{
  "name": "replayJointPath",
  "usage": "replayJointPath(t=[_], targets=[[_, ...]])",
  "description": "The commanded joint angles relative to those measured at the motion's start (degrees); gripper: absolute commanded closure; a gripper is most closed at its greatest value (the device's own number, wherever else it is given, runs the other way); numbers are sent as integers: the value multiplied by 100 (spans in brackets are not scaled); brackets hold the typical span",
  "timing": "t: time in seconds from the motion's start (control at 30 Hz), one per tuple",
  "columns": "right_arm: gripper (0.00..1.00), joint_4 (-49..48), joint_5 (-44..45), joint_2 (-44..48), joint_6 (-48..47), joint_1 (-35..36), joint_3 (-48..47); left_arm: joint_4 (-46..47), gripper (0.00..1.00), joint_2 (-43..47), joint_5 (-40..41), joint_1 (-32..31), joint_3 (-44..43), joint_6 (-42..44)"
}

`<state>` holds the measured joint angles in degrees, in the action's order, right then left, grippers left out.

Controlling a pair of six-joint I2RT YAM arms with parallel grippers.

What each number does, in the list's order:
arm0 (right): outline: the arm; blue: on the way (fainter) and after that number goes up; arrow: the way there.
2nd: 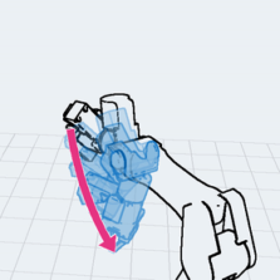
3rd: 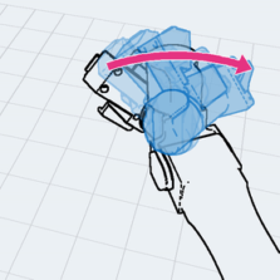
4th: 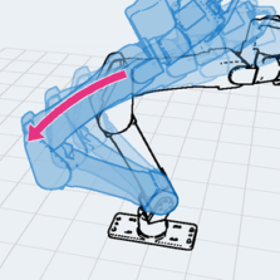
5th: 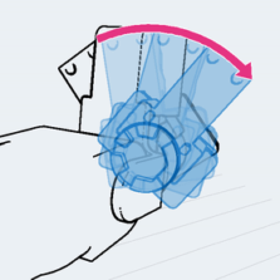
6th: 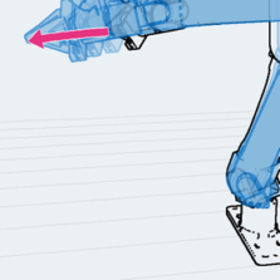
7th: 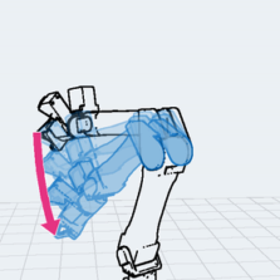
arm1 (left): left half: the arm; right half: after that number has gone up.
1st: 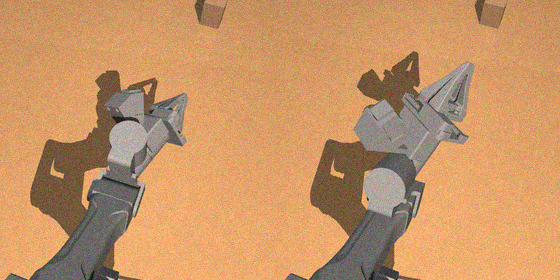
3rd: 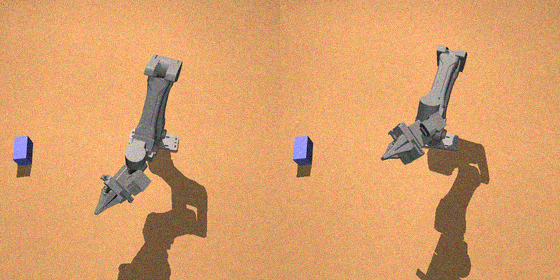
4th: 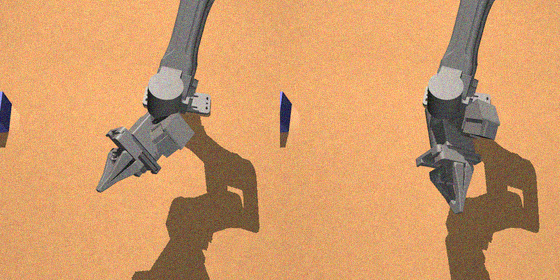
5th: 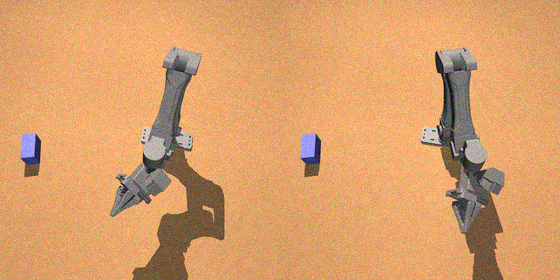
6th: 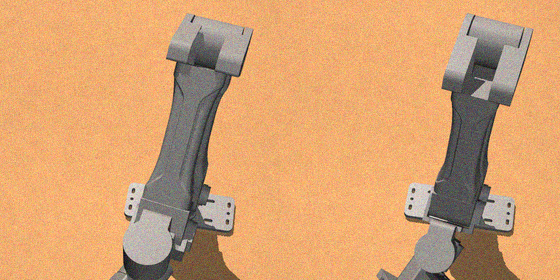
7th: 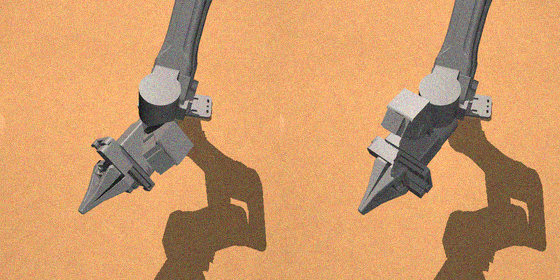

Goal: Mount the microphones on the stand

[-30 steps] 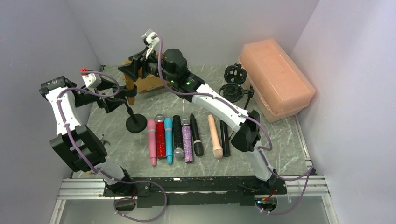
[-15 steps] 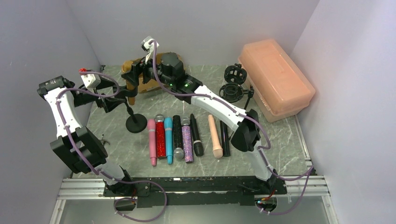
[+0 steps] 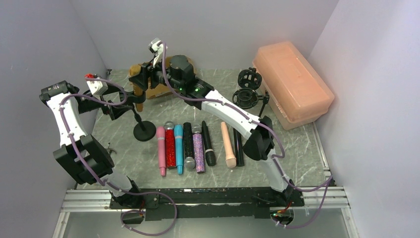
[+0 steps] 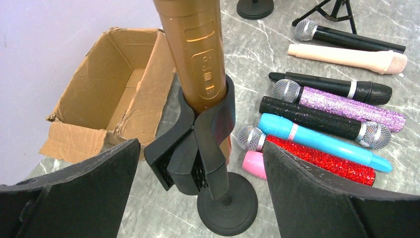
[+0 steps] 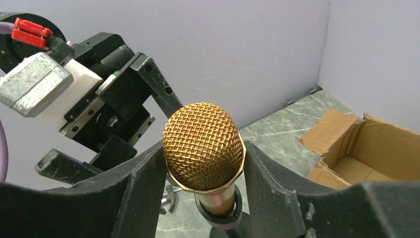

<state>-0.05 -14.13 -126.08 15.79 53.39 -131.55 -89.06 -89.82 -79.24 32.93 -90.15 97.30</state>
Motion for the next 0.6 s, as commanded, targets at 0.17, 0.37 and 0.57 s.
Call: replayJointPath(t=[0.17, 0.37, 0.57], targets=[[55, -361, -252, -213, 332, -48, -350, -112, 9, 0, -117, -14, -194, 192], [59, -372, -198, -169, 290, -48, -275, -113, 26, 1, 142, -53, -62, 275], [62, -554, -165, -13, 267, -39, 46, -112, 90, -10, 6, -58, -92, 300]])
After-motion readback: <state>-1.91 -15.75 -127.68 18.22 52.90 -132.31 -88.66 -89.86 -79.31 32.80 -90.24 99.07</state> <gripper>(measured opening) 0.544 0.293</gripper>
